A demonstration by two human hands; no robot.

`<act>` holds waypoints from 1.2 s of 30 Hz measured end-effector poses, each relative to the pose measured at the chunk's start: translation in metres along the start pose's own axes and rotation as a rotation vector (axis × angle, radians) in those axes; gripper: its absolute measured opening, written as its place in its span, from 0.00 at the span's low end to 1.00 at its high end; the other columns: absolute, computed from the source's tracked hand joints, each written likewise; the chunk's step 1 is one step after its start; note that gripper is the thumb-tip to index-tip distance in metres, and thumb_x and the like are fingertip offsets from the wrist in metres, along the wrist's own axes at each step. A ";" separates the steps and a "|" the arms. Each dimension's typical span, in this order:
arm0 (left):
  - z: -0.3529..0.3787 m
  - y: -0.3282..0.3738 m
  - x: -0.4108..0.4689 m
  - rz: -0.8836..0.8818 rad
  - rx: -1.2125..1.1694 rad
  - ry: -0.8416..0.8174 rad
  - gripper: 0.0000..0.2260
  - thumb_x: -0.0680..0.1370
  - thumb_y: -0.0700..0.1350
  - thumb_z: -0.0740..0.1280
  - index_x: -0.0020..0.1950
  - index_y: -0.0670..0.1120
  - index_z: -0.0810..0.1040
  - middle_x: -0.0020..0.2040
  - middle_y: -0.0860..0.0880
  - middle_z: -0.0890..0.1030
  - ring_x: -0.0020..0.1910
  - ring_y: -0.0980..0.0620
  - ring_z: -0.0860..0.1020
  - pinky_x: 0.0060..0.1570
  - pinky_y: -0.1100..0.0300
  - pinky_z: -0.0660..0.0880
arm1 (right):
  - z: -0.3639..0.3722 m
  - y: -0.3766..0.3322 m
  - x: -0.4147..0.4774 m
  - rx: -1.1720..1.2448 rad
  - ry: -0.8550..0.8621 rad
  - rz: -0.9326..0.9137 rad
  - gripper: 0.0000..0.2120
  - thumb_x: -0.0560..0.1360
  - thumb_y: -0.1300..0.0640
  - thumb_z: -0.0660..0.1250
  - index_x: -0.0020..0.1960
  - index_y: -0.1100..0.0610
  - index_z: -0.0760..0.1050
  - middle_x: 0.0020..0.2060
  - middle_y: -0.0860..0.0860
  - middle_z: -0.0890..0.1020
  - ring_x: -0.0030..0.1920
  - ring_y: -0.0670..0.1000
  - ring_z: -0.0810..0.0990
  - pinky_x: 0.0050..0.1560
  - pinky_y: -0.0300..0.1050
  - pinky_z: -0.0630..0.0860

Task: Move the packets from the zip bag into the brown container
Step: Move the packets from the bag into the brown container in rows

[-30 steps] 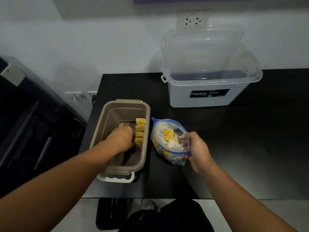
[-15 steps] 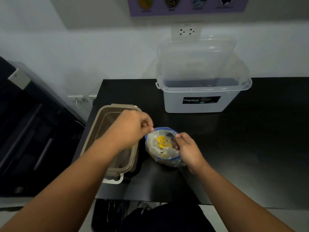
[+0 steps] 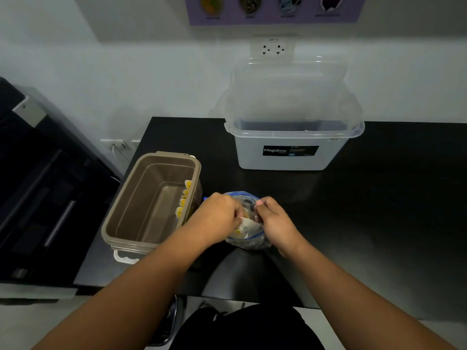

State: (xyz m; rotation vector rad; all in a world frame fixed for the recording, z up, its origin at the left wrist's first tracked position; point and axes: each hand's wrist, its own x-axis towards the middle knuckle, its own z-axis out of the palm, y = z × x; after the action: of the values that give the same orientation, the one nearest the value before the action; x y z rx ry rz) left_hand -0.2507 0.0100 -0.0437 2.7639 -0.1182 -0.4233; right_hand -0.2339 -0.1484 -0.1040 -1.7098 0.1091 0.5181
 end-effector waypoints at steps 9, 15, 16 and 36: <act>-0.009 -0.017 -0.003 -0.097 -0.378 0.183 0.04 0.78 0.45 0.71 0.50 0.53 0.79 0.38 0.53 0.81 0.39 0.58 0.79 0.43 0.63 0.76 | 0.000 -0.004 0.007 -0.015 0.007 0.010 0.13 0.87 0.50 0.57 0.48 0.55 0.74 0.39 0.50 0.77 0.41 0.48 0.76 0.47 0.46 0.74; -0.029 -0.030 -0.008 -0.120 -0.534 0.141 0.06 0.81 0.41 0.67 0.51 0.50 0.83 0.41 0.48 0.85 0.34 0.56 0.80 0.43 0.63 0.80 | 0.013 -0.010 0.013 -0.028 0.060 0.038 0.13 0.87 0.50 0.57 0.50 0.54 0.75 0.42 0.51 0.77 0.43 0.48 0.76 0.47 0.45 0.74; -0.032 -0.034 -0.008 -0.133 -0.567 0.115 0.08 0.81 0.40 0.67 0.53 0.49 0.84 0.42 0.47 0.85 0.35 0.57 0.81 0.45 0.63 0.81 | 0.017 -0.012 0.014 -0.024 0.073 0.041 0.13 0.87 0.50 0.57 0.49 0.54 0.75 0.42 0.51 0.78 0.44 0.49 0.76 0.47 0.46 0.74; -0.107 -0.130 -0.026 -0.006 -0.302 0.157 0.02 0.75 0.48 0.76 0.44 0.56 0.84 0.42 0.58 0.81 0.41 0.62 0.79 0.41 0.69 0.70 | 0.057 -0.019 0.008 0.037 0.299 0.072 0.14 0.87 0.52 0.58 0.45 0.56 0.74 0.37 0.51 0.75 0.40 0.51 0.74 0.48 0.48 0.73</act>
State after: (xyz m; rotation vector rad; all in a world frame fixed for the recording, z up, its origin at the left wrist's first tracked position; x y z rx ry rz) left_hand -0.2394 0.1698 0.0146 2.4875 -0.0061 -0.2047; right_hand -0.2362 -0.0883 -0.0963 -1.7429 0.3937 0.3082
